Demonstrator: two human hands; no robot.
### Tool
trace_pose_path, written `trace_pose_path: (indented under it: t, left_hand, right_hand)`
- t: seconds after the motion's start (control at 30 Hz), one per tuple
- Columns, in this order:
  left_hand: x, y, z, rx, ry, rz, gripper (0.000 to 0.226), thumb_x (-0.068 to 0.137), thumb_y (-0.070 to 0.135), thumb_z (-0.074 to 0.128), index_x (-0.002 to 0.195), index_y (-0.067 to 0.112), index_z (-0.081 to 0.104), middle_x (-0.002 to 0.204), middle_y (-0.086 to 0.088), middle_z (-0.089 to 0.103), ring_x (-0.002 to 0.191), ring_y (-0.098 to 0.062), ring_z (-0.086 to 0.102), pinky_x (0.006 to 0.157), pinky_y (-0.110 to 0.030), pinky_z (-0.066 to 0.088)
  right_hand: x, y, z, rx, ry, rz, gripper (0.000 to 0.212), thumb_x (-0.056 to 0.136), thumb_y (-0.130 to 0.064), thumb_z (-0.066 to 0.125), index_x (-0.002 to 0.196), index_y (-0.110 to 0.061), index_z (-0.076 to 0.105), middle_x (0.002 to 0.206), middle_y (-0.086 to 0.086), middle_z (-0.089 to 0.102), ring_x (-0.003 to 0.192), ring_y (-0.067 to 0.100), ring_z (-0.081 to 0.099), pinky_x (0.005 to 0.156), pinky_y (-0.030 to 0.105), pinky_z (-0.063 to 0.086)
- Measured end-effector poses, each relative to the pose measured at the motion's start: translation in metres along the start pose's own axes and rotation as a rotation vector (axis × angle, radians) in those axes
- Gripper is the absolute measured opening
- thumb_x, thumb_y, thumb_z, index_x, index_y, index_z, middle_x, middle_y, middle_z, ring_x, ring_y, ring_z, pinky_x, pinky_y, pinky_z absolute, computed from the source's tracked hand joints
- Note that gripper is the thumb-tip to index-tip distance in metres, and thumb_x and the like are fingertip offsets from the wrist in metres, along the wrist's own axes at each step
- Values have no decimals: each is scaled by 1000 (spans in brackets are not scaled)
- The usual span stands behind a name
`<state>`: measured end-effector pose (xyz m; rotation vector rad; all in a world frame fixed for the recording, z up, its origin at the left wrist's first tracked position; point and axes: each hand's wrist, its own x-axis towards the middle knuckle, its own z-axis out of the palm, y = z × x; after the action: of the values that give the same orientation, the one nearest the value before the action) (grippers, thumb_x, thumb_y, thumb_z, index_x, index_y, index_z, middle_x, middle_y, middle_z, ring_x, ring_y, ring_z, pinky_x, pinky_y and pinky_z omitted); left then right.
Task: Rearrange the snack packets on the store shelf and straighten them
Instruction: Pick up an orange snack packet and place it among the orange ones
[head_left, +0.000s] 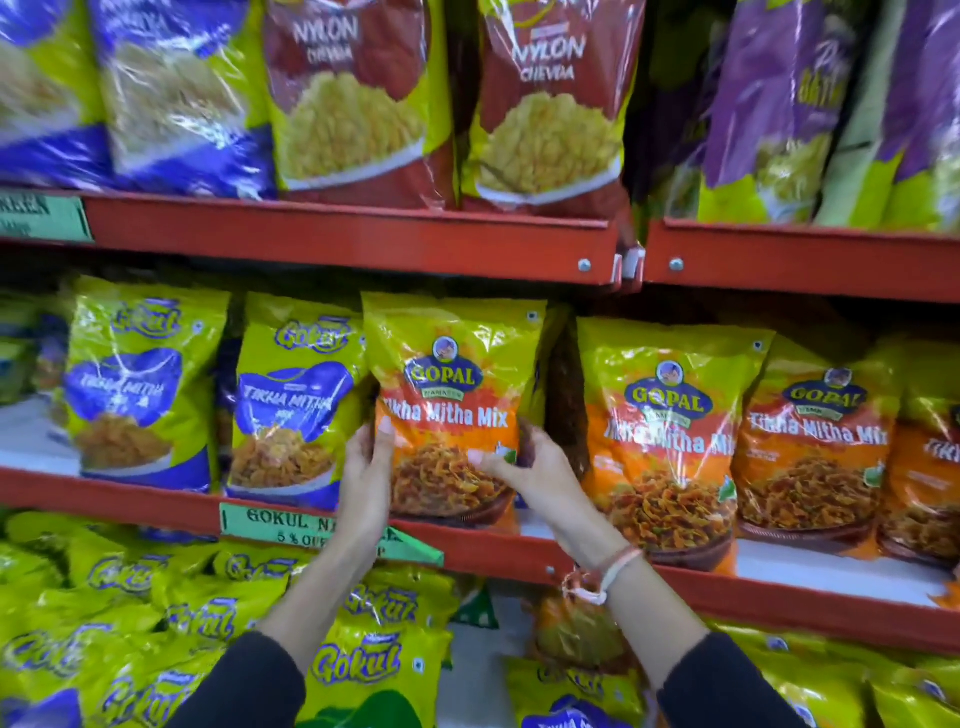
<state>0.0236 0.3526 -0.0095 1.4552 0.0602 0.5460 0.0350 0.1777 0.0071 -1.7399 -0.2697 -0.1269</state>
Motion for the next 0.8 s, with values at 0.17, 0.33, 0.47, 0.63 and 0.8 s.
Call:
trace_pose_path:
  t: [0.17, 0.33, 0.47, 0.63, 0.8]
  left_hand:
    - [4, -12, -4, -47, -8, -52, 48, 96, 39, 42, 135, 12, 46, 121, 0, 56, 111, -14, 52, 89, -28, 40]
    - [-10, -9, -15, -74, 54, 38, 37, 95, 28, 48, 124, 7, 54, 99, 6, 63, 98, -11, 61, 79, -19, 48]
    - [-26, 10, -19, -98, 59, 120, 25, 93, 31, 49, 111, 16, 59, 95, 12, 64, 88, 2, 64, 66, -11, 51]
    - [-44, 30, -19, -57, -69, 91, 47, 87, 64, 38, 117, 28, 48, 115, 17, 60, 106, -2, 56, 96, -22, 43]
    - [-68, 30, -9, -98, -91, 6, 82, 74, 83, 34, 126, 25, 58, 121, -1, 68, 113, -19, 63, 102, -41, 47]
  right_hand:
    - [0, 22, 6, -49, 13, -37, 66, 63, -40, 88, 122, -24, 62, 112, -6, 75, 105, 9, 69, 101, 43, 53]
    - [-15, 22, 4, -49, 56, -128, 69, 60, -32, 91, 122, -26, 62, 113, -8, 74, 104, 3, 68, 98, 33, 55]
    - [-35, 5, -5, 37, 81, -185, 63, 58, -34, 88, 116, -24, 67, 109, -3, 77, 104, 9, 71, 94, 34, 56]
    - [-74, -16, -11, 202, 175, -206, 36, 66, -34, 79, 100, -22, 73, 96, -4, 80, 96, 15, 73, 89, 27, 55]
    - [-102, -13, -18, 282, 217, -136, 26, 71, -29, 77, 94, -31, 65, 76, -27, 76, 82, -12, 69, 74, 6, 52]
